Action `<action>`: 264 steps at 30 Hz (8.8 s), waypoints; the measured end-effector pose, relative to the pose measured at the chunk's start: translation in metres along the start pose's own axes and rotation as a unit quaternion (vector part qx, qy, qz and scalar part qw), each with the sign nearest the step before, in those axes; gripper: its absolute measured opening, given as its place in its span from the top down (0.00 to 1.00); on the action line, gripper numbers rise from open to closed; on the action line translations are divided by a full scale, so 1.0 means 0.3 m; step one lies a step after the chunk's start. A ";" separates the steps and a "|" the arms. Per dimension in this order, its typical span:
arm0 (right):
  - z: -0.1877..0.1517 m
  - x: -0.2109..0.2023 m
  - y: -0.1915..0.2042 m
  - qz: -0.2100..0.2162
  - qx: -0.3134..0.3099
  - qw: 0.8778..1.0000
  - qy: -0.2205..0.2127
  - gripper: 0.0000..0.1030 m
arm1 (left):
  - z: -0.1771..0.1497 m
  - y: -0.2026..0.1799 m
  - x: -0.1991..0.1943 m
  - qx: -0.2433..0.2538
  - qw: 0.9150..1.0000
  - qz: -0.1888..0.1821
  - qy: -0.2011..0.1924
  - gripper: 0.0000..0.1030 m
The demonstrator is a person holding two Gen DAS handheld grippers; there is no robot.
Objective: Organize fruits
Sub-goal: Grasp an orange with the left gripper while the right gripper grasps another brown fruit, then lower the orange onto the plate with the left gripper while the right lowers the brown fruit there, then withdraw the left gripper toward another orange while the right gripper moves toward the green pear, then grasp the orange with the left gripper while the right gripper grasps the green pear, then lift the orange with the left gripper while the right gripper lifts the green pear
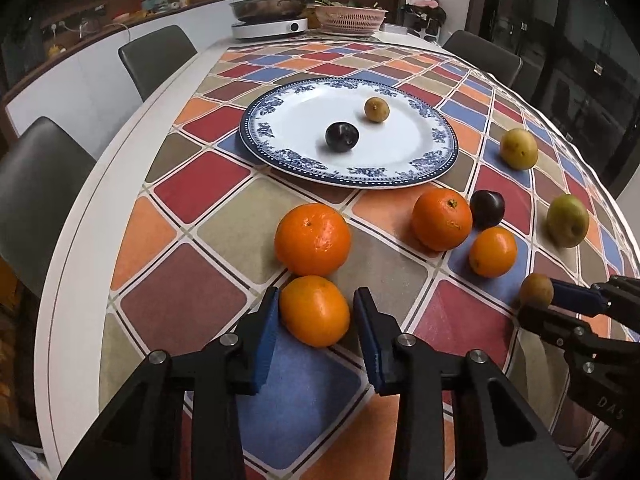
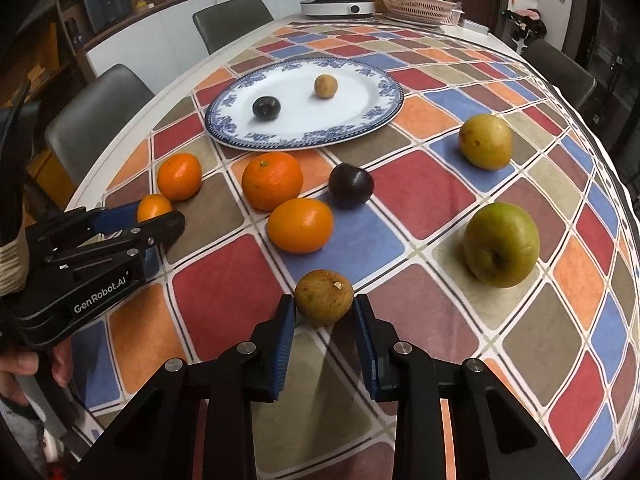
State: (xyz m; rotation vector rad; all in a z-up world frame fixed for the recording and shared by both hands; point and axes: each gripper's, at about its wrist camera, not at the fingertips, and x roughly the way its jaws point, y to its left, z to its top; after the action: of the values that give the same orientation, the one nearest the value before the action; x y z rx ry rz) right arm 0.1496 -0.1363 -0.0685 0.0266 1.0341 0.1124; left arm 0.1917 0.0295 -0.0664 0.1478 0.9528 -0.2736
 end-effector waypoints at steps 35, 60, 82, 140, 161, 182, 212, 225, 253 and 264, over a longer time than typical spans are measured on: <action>0.122 -0.168 -0.044 0.051 -0.060 0.992 -0.102 0.70 | 0.082 -0.081 -0.251 -0.002 0.997 0.020 -0.079 0.68; 0.389 -0.197 -0.112 0.111 -0.101 0.982 -0.115 0.70 | 0.327 -0.113 -0.246 -0.030 0.995 0.033 -0.085 0.68; 0.645 0.211 -0.153 0.110 -0.076 0.991 0.030 0.70 | 0.583 -0.002 0.233 -0.057 0.997 0.029 0.041 0.68; 0.124 -0.252 -0.321 0.012 -0.035 0.990 -0.134 0.32 | 0.126 -0.313 -0.296 -0.024 0.996 0.020 -0.085 0.29; 0.020 -0.102 -0.351 -0.007 -0.037 0.997 -0.062 0.32 | 0.033 -0.347 -0.090 0.000 0.999 -0.007 -0.033 0.29; 0.044 -0.030 -0.366 0.005 -0.033 0.998 -0.047 0.32 | 0.082 -0.366 0.042 -0.004 1.000 -0.027 0.014 0.48; 0.053 -0.042 -0.367 0.033 -0.027 0.998 -0.049 0.52 | 0.094 -0.363 -0.016 -0.017 0.999 -0.036 -0.002 0.63; 0.063 -0.130 -0.309 0.046 -0.040 0.995 -0.076 0.52 | 0.083 -0.332 -0.116 -0.021 0.999 -0.021 -0.025 0.63; 0.071 -0.170 -0.237 0.038 -0.060 0.994 -0.088 0.45 | 0.028 -0.284 -0.181 -0.029 0.999 -0.020 -0.039 0.63; 0.031 -0.075 -0.205 0.058 -0.077 0.994 -0.043 0.39 | -0.004 -0.260 -0.142 -0.038 0.999 -0.017 -0.021 0.63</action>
State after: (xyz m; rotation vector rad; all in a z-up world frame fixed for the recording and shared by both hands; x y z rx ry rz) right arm 0.1512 -0.1995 -0.0490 -0.0483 0.9363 0.2937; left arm 0.1446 -0.0378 -0.0326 0.0549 0.9245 -0.2709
